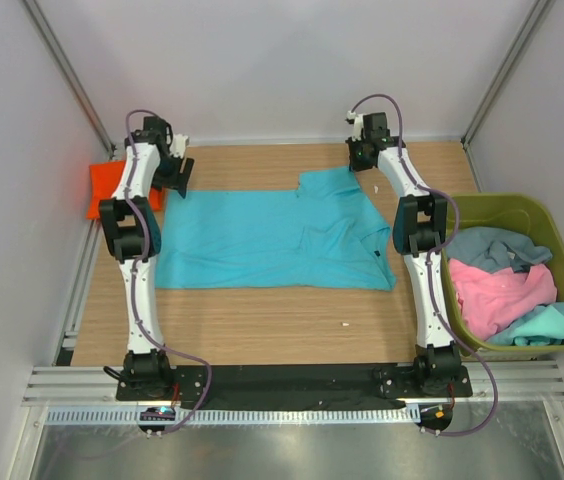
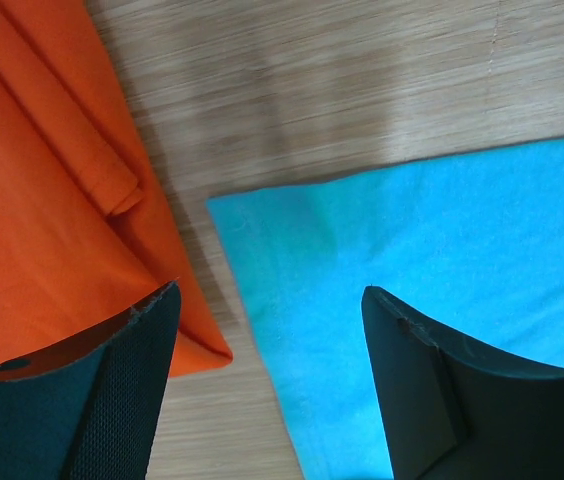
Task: Fold and stack the t-shirts
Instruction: Fold the tshirt
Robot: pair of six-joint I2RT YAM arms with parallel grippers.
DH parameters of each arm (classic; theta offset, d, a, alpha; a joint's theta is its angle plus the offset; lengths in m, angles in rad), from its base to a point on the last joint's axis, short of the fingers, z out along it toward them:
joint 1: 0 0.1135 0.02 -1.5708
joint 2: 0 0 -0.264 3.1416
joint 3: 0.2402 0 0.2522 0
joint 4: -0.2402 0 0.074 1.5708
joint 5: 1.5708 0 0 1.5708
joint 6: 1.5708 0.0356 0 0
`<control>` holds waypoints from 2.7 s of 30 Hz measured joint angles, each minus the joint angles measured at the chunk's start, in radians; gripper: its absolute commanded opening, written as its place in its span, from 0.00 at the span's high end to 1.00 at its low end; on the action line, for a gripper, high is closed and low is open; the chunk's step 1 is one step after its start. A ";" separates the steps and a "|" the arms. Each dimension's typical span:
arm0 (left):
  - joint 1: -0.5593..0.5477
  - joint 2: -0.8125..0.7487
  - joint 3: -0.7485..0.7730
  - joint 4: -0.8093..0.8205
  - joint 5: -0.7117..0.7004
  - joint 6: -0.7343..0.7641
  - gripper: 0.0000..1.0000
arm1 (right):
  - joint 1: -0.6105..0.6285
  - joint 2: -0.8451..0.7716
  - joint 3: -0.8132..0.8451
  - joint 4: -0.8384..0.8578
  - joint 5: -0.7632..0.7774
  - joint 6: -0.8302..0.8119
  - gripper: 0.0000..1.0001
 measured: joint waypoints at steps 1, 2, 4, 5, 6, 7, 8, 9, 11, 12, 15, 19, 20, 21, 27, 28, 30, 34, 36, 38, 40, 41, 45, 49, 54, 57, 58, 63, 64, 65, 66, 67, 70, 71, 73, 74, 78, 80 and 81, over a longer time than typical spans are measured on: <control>0.000 0.013 0.008 0.002 0.005 -0.001 0.27 | 0.000 0.000 0.000 0.000 0.000 0.000 0.99; 0.000 0.026 0.014 0.002 0.011 -0.001 0.27 | 0.000 0.000 0.000 0.000 0.000 -0.001 0.99; 0.000 0.048 0.024 0.003 0.021 -0.002 0.27 | 0.000 -0.002 -0.003 0.001 0.001 -0.002 0.99; 0.000 0.057 0.028 0.004 0.024 -0.002 0.27 | 0.000 -0.003 -0.005 0.001 0.002 -0.002 0.99; 0.000 0.068 0.036 0.005 0.025 -0.002 0.27 | 0.000 -0.004 -0.007 0.002 0.002 -0.003 0.99; 0.000 0.078 0.043 0.005 0.025 -0.002 0.26 | 0.000 -0.005 -0.009 0.003 0.003 -0.003 0.99; 0.000 0.085 0.046 0.008 0.025 -0.002 0.27 | 0.000 -0.006 -0.011 0.005 0.003 -0.003 0.99; 0.000 0.087 0.048 0.008 0.026 -0.003 0.27 | 0.000 -0.007 -0.014 0.006 0.003 -0.003 0.99; 0.002 0.089 0.060 0.011 0.025 -0.006 0.27 | 0.000 -0.010 -0.018 0.007 0.004 -0.003 0.99; 0.002 0.090 0.063 0.015 0.025 -0.006 0.27 | 0.000 -0.012 -0.021 0.006 0.004 -0.004 0.99; 0.003 0.104 0.083 0.024 0.025 -0.016 0.27 | 0.000 -0.018 -0.029 0.004 0.005 -0.004 0.99; 0.005 0.128 0.115 0.031 0.028 -0.026 0.30 | 0.001 -0.030 -0.048 0.003 0.009 -0.007 0.99; 0.005 0.130 0.119 0.030 0.030 -0.028 0.31 | 0.001 -0.033 -0.053 0.002 0.011 -0.008 0.99; 0.005 0.132 0.121 0.030 0.032 -0.029 0.33 | 0.001 -0.035 -0.055 -0.001 0.012 -0.009 0.99; 0.008 0.134 0.121 0.030 0.046 -0.040 0.45 | 0.001 -0.039 -0.060 -0.003 0.016 -0.011 0.99; 0.009 0.134 0.121 0.031 0.047 -0.042 0.46 | 0.002 -0.039 -0.060 -0.003 0.017 -0.011 0.99; 0.013 0.134 0.121 0.032 0.047 -0.044 0.48 | 0.003 -0.039 -0.060 -0.003 0.019 -0.012 0.99; 0.021 0.134 0.121 0.035 0.048 -0.048 0.57 | 0.010 -0.039 -0.060 -0.003 0.024 -0.013 0.99; 0.024 0.134 0.121 0.038 0.047 -0.050 0.58 | 0.011 -0.039 -0.060 -0.003 0.027 -0.014 0.99; 0.027 0.134 0.116 0.042 0.047 -0.050 0.53 | 0.012 -0.039 -0.060 -0.003 0.031 -0.016 0.99; 0.029 0.132 0.113 0.047 0.042 -0.051 0.50 | 0.014 -0.040 -0.062 -0.002 0.034 -0.019 0.99; 0.031 0.131 0.111 0.049 0.041 -0.052 0.48 | 0.015 -0.040 -0.064 -0.001 0.037 -0.020 0.99; 0.038 0.131 0.111 0.052 0.047 -0.053 0.44 | 0.017 -0.044 -0.069 0.000 0.043 -0.026 0.99; 0.045 0.132 0.114 0.052 0.060 -0.058 0.45 | 0.019 -0.047 -0.073 0.000 0.048 -0.031 0.99; 0.066 0.134 0.117 0.053 0.099 -0.072 0.53 | 0.023 -0.055 -0.087 -0.001 0.054 -0.037 0.99; 0.085 0.134 0.118 0.053 0.124 -0.077 0.56 | 0.023 -0.057 -0.088 -0.001 0.056 -0.038 0.99; 0.092 0.134 0.118 0.053 0.135 -0.079 0.57 | 0.024 -0.057 -0.088 -0.001 0.056 -0.038 0.99; 0.112 0.135 0.121 0.051 0.175 -0.080 0.62 | 0.030 -0.057 -0.089 -0.001 0.068 -0.040 0.99; 0.114 0.136 0.121 0.050 0.179 -0.077 0.62 | 0.032 -0.057 -0.089 -0.001 0.071 -0.041 0.99; 0.115 0.137 0.122 0.049 0.183 -0.076 0.62 | 0.034 -0.057 -0.089 -0.001 0.074 -0.042 0.99; 0.116 0.137 0.123 0.049 0.187 -0.076 0.62 | 0.036 -0.057 -0.089 -0.001 0.075 -0.042 0.99; 0.116 0.137 0.123 0.049 0.191 -0.073 0.62 | 0.039 -0.057 -0.089 -0.001 0.076 -0.042 0.99; 0.116 0.137 0.123 0.048 0.199 -0.068 0.62 | 0.044 -0.057 -0.089 -0.001 0.080 -0.042 0.99; 0.116 0.137 0.123 0.048 0.201 -0.067 0.62 | 0.045 -0.057 -0.089 -0.001 0.081 -0.043 0.99; 0.116 0.138 0.123 0.047 0.207 -0.063 0.62 | 0.046 -0.057 -0.089 -0.001 0.082 -0.044 0.99; 0.116 0.138 0.123 0.046 0.208 -0.058 0.62 | 0.046 -0.057 -0.089 -0.001 0.082 -0.045 0.99; 0.110 0.138 0.123 0.040 0.219 -0.050 0.63 | 0.046 -0.057 -0.089 -0.001 0.082 -0.045 0.99; 0.106 0.138 0.123 0.037 0.222 -0.050 0.65 | 0.046 -0.057 -0.089 -0.001 0.082 -0.045 0.99; 0.104 0.138 0.123 0.037 0.223 -0.050 0.66 | 0.046 -0.057 -0.089 -0.001 0.082 -0.045 0.99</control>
